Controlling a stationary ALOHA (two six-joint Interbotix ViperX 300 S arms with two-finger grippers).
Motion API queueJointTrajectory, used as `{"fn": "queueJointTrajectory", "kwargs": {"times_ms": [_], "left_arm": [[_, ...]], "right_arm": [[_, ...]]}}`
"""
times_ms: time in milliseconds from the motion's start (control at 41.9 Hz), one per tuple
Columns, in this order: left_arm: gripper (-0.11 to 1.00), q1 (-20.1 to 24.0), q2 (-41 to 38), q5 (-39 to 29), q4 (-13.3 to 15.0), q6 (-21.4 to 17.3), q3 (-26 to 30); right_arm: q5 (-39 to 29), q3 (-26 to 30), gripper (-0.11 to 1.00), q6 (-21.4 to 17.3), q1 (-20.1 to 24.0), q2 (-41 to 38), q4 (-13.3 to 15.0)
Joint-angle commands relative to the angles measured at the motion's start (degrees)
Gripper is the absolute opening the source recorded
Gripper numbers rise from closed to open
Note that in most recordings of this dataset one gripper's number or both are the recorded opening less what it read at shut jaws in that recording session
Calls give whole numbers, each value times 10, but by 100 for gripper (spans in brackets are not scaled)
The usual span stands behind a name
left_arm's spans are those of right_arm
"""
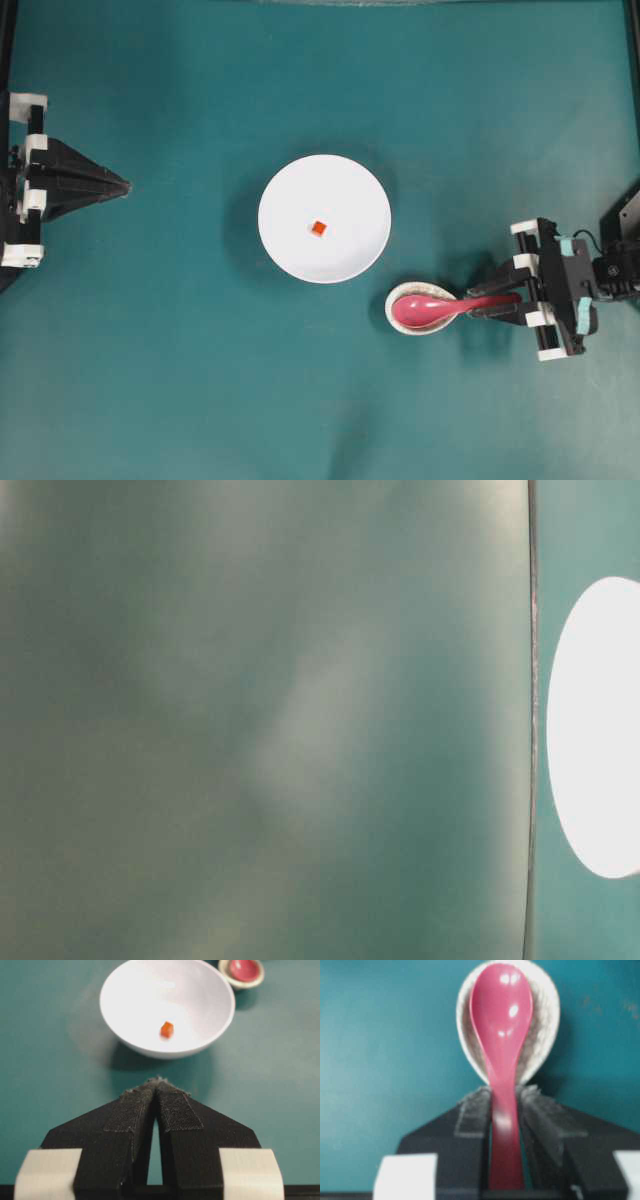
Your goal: Grip the spoon and scoop the red block from the bowl with right arm.
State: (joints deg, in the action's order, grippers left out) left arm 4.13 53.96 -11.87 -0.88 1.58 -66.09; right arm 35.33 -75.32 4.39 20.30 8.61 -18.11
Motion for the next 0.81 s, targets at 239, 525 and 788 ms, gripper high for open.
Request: {"fn": "queueJointTrajectory", "kwargs": {"times_ms": [239, 525, 788], "left_arm": [[1, 2, -5, 4, 0, 0, 6], [1, 1, -4, 7, 0, 0, 6], [1, 1, -4, 8, 0, -6, 6]], "right_arm": [[-79, 11, 25, 0, -21, 102, -7], [-192, 46, 25, 0, -85, 197, -7], [-334, 130, 25, 2, -167, 241, -1]]}}
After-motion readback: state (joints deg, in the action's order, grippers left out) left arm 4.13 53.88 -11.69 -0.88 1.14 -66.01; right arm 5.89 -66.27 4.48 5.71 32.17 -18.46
